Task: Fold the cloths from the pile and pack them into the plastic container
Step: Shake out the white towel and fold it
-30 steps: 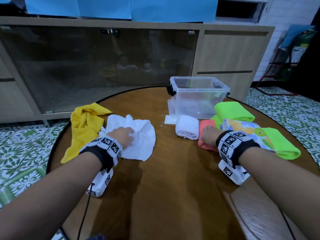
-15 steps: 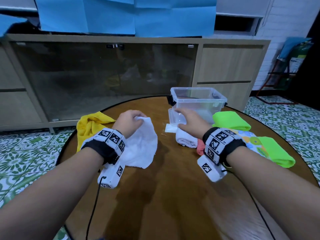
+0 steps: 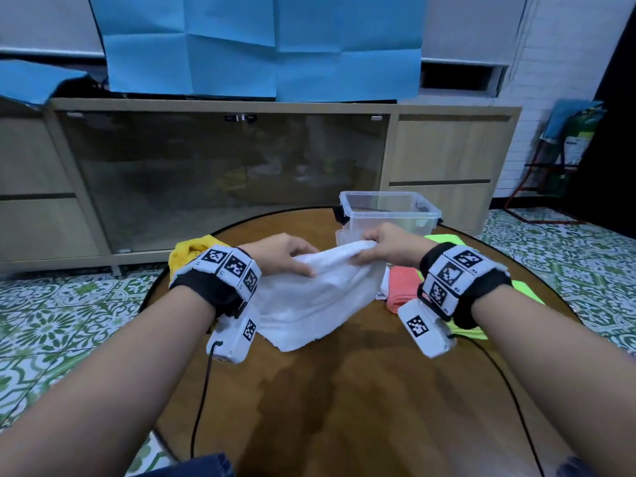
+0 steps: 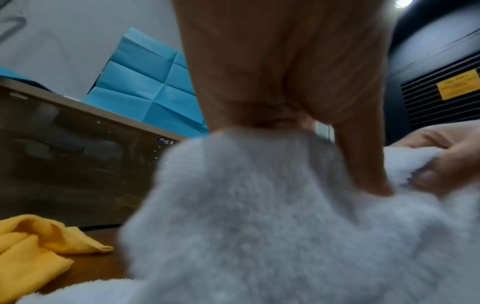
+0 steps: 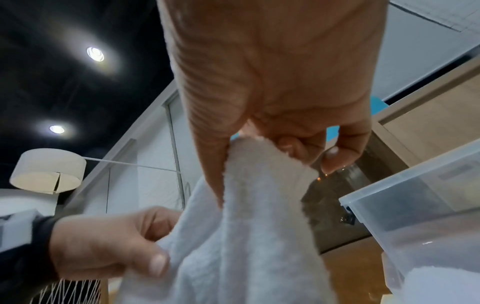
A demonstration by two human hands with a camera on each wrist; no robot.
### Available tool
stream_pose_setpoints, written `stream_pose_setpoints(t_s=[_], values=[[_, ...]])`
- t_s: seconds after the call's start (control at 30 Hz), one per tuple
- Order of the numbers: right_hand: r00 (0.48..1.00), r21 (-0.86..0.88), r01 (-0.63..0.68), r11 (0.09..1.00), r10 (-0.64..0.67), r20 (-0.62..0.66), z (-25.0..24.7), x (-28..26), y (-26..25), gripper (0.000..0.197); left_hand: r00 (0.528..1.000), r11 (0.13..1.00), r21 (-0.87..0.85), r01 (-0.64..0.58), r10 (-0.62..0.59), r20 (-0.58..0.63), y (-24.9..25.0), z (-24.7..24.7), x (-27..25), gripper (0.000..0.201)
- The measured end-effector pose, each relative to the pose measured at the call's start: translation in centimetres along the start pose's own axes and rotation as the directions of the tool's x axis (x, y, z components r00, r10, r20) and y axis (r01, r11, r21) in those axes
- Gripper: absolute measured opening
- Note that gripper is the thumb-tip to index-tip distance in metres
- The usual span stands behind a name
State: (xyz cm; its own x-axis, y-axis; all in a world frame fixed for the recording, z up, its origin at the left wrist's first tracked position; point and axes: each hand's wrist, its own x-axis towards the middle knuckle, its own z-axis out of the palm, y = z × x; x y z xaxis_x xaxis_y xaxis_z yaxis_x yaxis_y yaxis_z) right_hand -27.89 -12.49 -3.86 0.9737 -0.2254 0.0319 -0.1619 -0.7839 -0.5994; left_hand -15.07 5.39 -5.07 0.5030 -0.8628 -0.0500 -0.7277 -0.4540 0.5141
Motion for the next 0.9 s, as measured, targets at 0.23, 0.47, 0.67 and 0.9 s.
stream_pose_setpoints(t_s=[0.23,0.47,0.67,0.9], values=[[0.996,0.374,-0.078,0.924,0.091,-0.016,-1.8,-1.1,2.4,0.019,0.934,0.959,-0.270,0.082,-0.168,-0.315,-3.3,-1.0,0.2,0.016],[0.964,0.361,-0.193,0.912,0.244,-0.101,-1.3,-0.4,6.0,0.028,0.899,0.920,-0.353,0.170,-0.291,-0.326,-6.4,-0.4,0.3,0.010],[0.973,0.670,-0.006,0.743,0.159,-0.168,-2.1,-0.2,4.2,0.009,0.892,0.946,-0.323,0.032,-0.173,-0.417,-3.1,-0.8,1.2,0.030],[0.997,0.798,0.011,0.603,0.056,-0.056,0.4,0.7,0.8,0.009,0.954,0.901,-0.433,-0.016,-0.115,-0.276,3.1,1.0,1.8,0.042]])
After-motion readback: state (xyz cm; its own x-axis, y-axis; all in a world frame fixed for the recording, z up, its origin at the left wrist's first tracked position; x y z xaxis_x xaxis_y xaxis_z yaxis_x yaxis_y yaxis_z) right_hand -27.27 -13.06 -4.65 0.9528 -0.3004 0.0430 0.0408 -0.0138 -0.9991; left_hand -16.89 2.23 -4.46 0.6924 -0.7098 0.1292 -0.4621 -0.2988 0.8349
